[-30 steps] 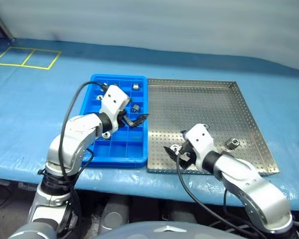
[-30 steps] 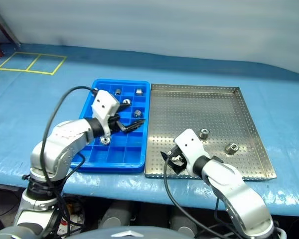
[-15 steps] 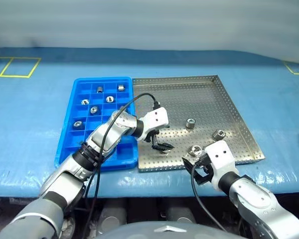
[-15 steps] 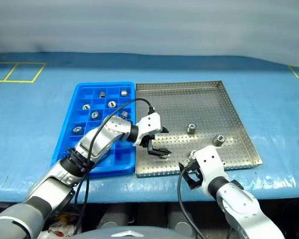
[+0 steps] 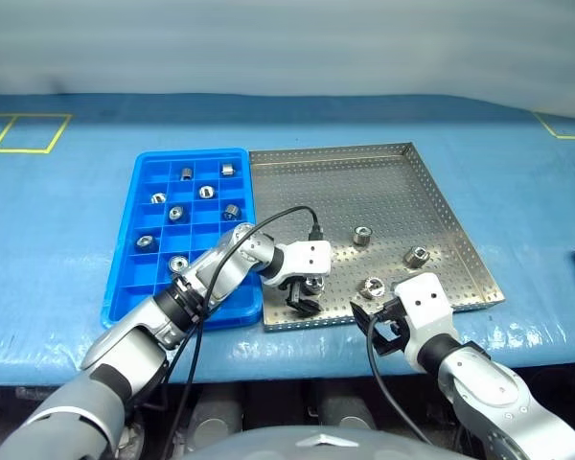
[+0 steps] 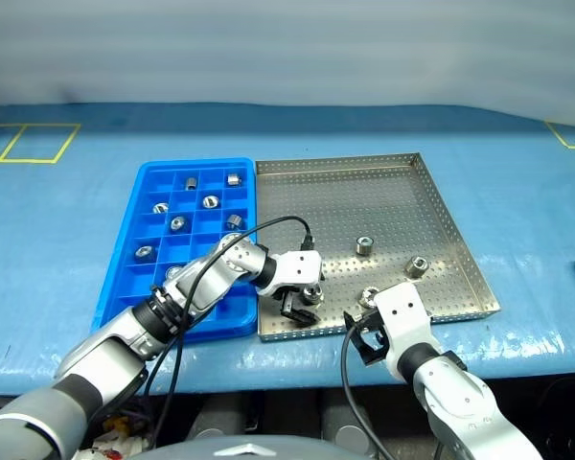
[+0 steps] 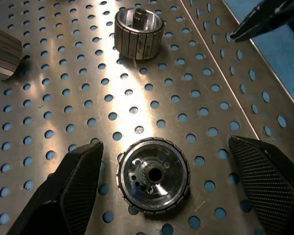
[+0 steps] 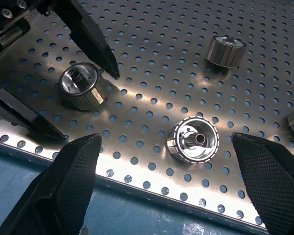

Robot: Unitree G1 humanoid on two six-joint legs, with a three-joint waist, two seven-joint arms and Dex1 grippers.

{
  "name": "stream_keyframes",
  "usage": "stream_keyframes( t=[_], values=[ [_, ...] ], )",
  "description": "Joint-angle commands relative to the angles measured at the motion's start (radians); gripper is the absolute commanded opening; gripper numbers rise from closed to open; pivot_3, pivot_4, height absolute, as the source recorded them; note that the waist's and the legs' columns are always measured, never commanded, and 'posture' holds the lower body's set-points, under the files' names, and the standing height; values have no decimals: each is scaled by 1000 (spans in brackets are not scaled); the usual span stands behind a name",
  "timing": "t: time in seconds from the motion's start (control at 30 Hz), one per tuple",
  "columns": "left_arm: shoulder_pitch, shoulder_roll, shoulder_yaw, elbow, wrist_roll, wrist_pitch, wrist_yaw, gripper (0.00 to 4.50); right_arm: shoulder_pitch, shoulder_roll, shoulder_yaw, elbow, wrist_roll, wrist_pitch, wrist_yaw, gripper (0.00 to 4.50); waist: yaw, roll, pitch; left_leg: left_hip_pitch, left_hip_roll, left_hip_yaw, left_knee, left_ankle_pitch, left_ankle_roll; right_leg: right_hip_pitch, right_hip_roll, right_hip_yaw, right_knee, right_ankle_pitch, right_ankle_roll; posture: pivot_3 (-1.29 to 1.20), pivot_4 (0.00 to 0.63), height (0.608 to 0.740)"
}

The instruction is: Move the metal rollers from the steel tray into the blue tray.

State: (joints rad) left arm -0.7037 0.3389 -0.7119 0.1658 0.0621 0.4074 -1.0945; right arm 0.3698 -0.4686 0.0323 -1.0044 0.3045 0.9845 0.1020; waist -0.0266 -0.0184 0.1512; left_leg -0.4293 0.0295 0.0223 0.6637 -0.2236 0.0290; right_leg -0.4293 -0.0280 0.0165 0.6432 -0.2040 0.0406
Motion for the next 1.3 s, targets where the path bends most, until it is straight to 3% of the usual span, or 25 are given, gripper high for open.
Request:
stream_keyframes(
  t=[0.03,0.17,0.3,0.57,0.83,1.03,1.3],
  values=[
    [-12,-1,5,-4,27,-35,-11,2902,-16,-3,-2,-43,10,-8,-3,4500,0,0,0,0,0,0,0,0,0,0,0,0,0,0,0,-66,150,740],
    [0,-5,26,-20,26,-23,-5,1683,-41,-1,9,-43,9,7,6,4500,3,0,0,0,0,0,0,0,0,0,0,0,0,0,0,-45,150,740],
    [9,-15,90,-50,-2,10,40,1683,-94,-6,28,-29,8,27,27,4500,6,0,0,0,0,0,0,0,0,0,0,0,0,0,0,-2,150,740],
    [96,-54,362,-246,-119,172,221,1683,-280,-24,99,47,3,40,86,4500,19,0,0,0,0,-1,1,0,0,0,0,0,1,0,1,100,150,740],
    [304,35,606,-598,-179,273,374,1683,-499,-40,230,195,-4,-12,213,4500,44,0,1,1,-1,-2,0,0,0,1,2,-1,1,1,1,257,150,740],
    [518,134,769,-841,-204,407,458,1683,-660,-12,348,339,-25,-97,317,4500,93,-1,1,2,-1,-2,-1,0,0,1,2,-2,1,0,0,387,150,740],
    [734,219,831,-956,-184,507,543,1683,-779,86,493,487,-69,-201,402,4500,184,-1,1,1,0,-3,-1,0,-1,1,0,-4,0,0,0,481,150,740]
  ],
)
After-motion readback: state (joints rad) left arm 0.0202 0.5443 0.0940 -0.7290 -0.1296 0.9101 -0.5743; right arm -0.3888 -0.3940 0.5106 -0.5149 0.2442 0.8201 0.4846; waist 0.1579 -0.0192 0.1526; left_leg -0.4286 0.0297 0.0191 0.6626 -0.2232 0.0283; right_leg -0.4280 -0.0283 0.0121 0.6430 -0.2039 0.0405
